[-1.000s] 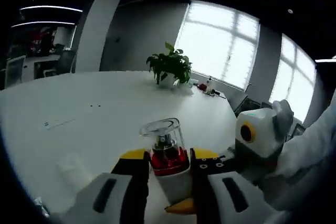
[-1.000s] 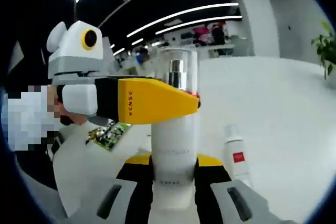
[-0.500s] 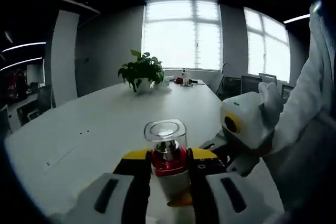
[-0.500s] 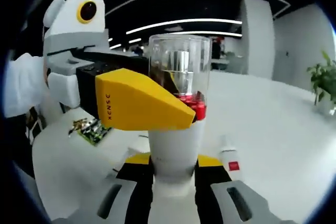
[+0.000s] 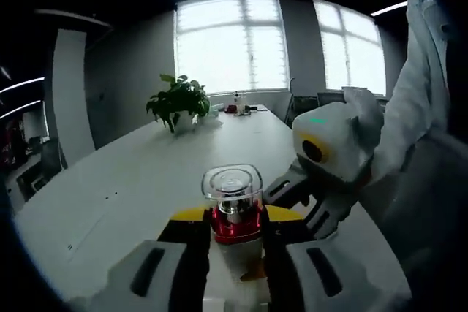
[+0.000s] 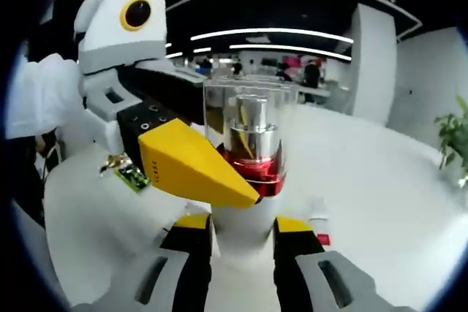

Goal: Arrange the skincare products in the storage area until every visible bottle or jar stands upright without overlapping.

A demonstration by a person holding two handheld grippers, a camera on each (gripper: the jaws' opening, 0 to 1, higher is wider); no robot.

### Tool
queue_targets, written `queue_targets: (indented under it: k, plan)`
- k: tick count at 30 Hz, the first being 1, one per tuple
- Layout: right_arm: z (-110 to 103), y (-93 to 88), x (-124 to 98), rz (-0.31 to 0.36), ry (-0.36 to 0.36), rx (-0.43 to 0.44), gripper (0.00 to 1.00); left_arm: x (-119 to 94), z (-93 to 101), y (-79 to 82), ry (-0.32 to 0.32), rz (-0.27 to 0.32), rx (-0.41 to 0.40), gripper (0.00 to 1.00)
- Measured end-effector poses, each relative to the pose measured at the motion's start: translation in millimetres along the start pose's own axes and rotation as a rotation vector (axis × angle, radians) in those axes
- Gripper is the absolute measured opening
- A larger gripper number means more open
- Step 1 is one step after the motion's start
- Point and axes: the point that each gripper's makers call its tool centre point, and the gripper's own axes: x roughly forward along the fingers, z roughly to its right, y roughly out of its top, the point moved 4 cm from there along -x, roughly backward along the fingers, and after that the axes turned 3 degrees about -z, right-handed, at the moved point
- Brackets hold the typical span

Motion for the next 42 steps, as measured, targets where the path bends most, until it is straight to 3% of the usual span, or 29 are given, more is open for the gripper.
queue_targets:
  k: [6,10,13,18,27,30,36,38,42]
  plan:
    - [0.9,-0.7,-0.1,-0.015,-0.02,0.005,0.23,0.2,-2.8,0.3,-0.001,-0.005,-0.008,0.23]
    - [-2.6,-2.5,0.5,-0.024,0.004,0.031,0.31,-1.5,-13.1,-0.9,0.002,0.008,-0.019,0.25]
    - [-4.2,-3.6,1.0,-0.033,0.006,0.018,0.32,-1.0,-9.6,6.7,0.014,0.027,-0.011,0.27]
    - [-4.2,1.5,-1.6,-0.014,0.017,0.019,0.39,-4.7,-11.2,1.1,0.04,-0.016,-0.023,0.32]
    - [2.1,4.6,-4.9,-0.018,0.023,0.046,0.54,-22.1,-36.2,-16.0,0.106,-0.082,-0.043,0.46]
    - [2.5,7.0,-7.0,-0.016,0.032,0.047,0.57,-24.3,-30.4,-13.1,0.131,-0.092,-0.056,0.49]
    - [2.3,14.9,-14.3,-0.012,0.066,0.05,0.75,-32.0,-31.3,-20.0,0.209,-0.146,-0.07,0.61]
    - [2.6,16.1,-16.8,-0.013,0.067,0.039,0.81,-35.7,-28.7,-21.5,0.207,-0.145,-0.084,0.66]
    - [3.3,16.4,-21.3,-0.028,0.073,0.011,0.85,-46.4,-21.5,-25.6,0.225,-0.159,-0.083,0.66]
